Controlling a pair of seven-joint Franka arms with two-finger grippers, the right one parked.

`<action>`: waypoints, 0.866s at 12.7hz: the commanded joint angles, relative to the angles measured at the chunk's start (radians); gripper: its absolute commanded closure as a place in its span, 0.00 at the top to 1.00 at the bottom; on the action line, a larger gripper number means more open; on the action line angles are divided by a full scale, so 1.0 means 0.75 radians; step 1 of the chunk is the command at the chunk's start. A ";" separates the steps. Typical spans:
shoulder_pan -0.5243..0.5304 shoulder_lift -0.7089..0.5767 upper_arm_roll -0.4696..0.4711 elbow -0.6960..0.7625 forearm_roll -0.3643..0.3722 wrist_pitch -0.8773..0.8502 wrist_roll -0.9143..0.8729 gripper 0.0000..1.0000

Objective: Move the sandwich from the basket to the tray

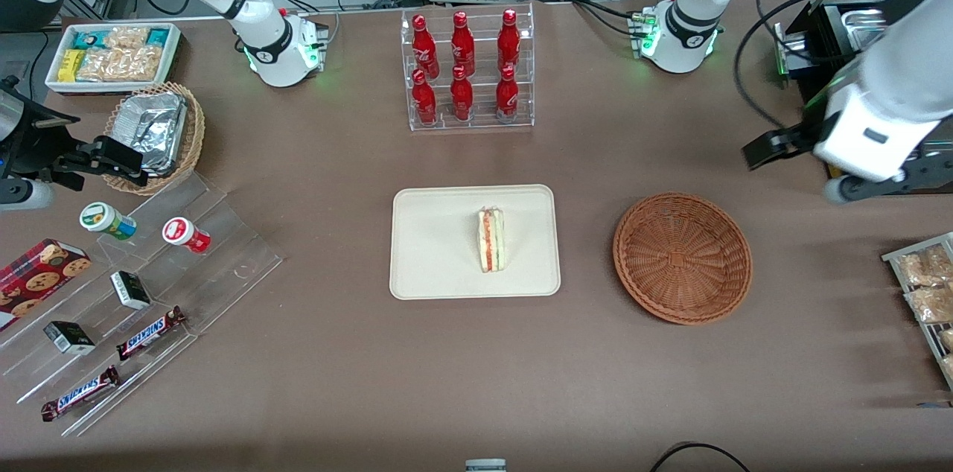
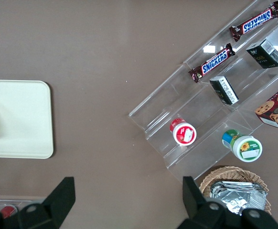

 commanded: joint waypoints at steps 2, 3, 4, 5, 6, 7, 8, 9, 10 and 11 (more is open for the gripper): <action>-0.002 -0.150 0.148 -0.148 -0.087 -0.002 0.244 1.00; -0.006 -0.176 0.187 -0.179 -0.093 -0.004 0.322 1.00; -0.019 -0.221 0.230 -0.224 -0.095 -0.002 0.395 1.00; -0.049 -0.262 0.303 -0.275 -0.103 0.000 0.467 1.00; -0.094 -0.295 0.387 -0.314 -0.111 0.012 0.524 1.00; -0.137 -0.309 0.483 -0.324 -0.130 0.016 0.586 1.00; -0.151 -0.326 0.545 -0.330 -0.150 0.016 0.645 1.00; -0.156 -0.326 0.566 -0.331 -0.156 0.016 0.662 1.00; -0.164 -0.324 0.568 -0.329 -0.154 0.020 0.662 1.00; -0.172 -0.322 0.568 -0.328 -0.152 0.022 0.656 1.00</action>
